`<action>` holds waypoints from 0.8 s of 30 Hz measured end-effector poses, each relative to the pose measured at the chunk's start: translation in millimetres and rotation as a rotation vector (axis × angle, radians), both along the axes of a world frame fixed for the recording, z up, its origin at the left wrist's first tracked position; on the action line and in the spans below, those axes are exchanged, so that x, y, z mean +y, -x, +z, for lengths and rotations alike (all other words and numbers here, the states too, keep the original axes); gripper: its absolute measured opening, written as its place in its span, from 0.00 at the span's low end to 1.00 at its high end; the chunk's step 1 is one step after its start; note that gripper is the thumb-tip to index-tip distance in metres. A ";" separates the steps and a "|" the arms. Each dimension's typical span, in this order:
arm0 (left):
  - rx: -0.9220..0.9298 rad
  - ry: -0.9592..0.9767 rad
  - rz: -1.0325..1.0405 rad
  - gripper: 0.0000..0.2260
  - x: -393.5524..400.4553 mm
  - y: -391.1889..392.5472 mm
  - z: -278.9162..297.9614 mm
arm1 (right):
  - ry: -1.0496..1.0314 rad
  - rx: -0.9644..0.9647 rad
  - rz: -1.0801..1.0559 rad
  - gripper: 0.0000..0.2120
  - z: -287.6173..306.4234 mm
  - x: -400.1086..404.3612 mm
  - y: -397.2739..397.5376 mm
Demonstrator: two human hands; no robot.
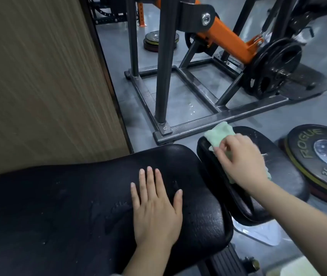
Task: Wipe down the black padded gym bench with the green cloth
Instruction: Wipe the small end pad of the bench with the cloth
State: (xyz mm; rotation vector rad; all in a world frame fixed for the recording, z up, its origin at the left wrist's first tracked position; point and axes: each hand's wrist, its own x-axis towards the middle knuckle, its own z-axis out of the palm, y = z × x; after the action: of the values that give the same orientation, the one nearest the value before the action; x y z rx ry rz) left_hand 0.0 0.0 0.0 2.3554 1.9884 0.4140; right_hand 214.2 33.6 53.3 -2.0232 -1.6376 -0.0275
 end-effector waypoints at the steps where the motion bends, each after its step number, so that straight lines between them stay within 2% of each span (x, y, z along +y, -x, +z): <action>1: -0.005 0.007 0.011 0.34 0.0 0.7 1.1 | 0.048 -0.079 0.026 0.15 -4.5 0.2 -2.6; 2: -0.004 0.038 0.004 0.35 -0.2 0.7 3.4 | 0.115 -0.189 0.045 0.21 -10.3 1.6 -5.7; 4: 0.031 0.012 -0.009 0.35 -1.0 1.0 -1.8 | 0.308 -0.231 0.063 0.34 -18.4 -0.7 -11.1; 6: 0.037 0.016 -0.019 0.36 -1.3 -0.3 -3.3 | 0.345 -0.260 0.097 0.38 -20.8 -7.2 -11.2; 11: 0.077 0.029 -0.045 0.37 -3.2 5.6 -2.0 | 0.314 -0.287 0.192 0.32 -27.3 -47.5 -25.4; 15: 0.089 0.031 -0.086 0.38 -14.9 12.8 -4.0 | 0.362 -0.198 0.153 0.36 -21.6 -47.3 -37.3; 18: 0.084 0.013 -0.079 0.37 -20.7 12.8 -3.5 | 0.310 -0.130 0.084 0.27 -21.1 -34.9 -28.1; 19: 0.080 0.014 -0.076 0.37 -21.1 12.4 -3.2 | 0.263 -0.047 0.071 0.23 -19.8 -34.0 -24.3; 23: 0.082 0.023 -0.075 0.37 -20.0 12.0 -1.1 | 0.069 0.730 -0.056 0.16 4.9 -37.7 -23.0; 24: 0.085 0.025 -0.077 0.37 -20.2 12.3 -1.1 | 0.052 0.821 -0.084 0.15 12.2 -37.2 -25.5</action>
State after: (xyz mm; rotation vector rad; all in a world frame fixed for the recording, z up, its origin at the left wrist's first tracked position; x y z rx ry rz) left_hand -12.3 -20.2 -1.1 2.4642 1.9175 0.2889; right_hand 239.8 -3.5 65.5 -1.7712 -1.0283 0.7220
